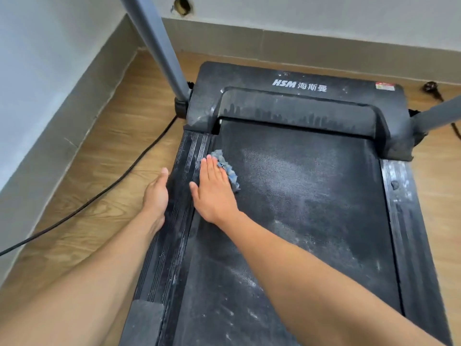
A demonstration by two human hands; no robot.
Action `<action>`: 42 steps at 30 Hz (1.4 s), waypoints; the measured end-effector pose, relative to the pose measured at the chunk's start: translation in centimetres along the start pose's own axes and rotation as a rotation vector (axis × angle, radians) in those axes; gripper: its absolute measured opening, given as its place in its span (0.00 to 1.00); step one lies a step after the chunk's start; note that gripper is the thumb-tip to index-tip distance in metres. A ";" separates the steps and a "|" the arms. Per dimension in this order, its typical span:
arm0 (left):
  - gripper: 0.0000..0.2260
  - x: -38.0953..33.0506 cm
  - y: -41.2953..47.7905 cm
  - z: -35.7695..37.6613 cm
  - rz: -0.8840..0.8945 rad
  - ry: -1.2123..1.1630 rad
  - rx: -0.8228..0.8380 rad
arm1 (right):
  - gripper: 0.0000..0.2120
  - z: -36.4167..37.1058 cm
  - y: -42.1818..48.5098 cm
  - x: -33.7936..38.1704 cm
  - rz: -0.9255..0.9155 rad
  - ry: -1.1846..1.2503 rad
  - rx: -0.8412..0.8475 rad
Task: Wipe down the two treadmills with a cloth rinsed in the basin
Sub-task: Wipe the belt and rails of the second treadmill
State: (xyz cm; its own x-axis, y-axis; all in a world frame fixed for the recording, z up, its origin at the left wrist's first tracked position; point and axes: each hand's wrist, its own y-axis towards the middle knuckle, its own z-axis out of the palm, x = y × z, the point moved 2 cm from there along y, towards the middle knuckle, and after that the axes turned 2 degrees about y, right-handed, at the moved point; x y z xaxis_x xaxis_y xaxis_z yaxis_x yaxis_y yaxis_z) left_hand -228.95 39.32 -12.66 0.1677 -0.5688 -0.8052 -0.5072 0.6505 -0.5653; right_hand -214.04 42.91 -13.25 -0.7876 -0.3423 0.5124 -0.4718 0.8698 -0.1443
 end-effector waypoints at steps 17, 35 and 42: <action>0.40 -0.2 0.4 2.1 0.168 0.663 -0.151 | 0.47 -10.9 -14.4 -22.0 0.884 0.041 -0.331; 0.53 0.4 -4.6 3.6 0.007 1.065 -0.223 | 0.32 -3.8 -9.2 -7.8 -0.069 -0.018 0.083; 0.42 2.7 -5.5 2.3 0.307 1.176 -0.425 | 0.28 -9.2 -8.7 -18.7 0.109 -0.145 -0.181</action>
State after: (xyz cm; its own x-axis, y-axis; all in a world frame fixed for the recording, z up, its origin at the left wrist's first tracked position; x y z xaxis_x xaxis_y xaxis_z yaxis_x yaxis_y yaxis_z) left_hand -223.75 35.39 -12.09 -0.7351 -0.6659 -0.1273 -0.6568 0.7461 -0.1095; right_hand -191.54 45.05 -13.79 -0.8845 -0.2792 0.3738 -0.3128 0.9493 -0.0312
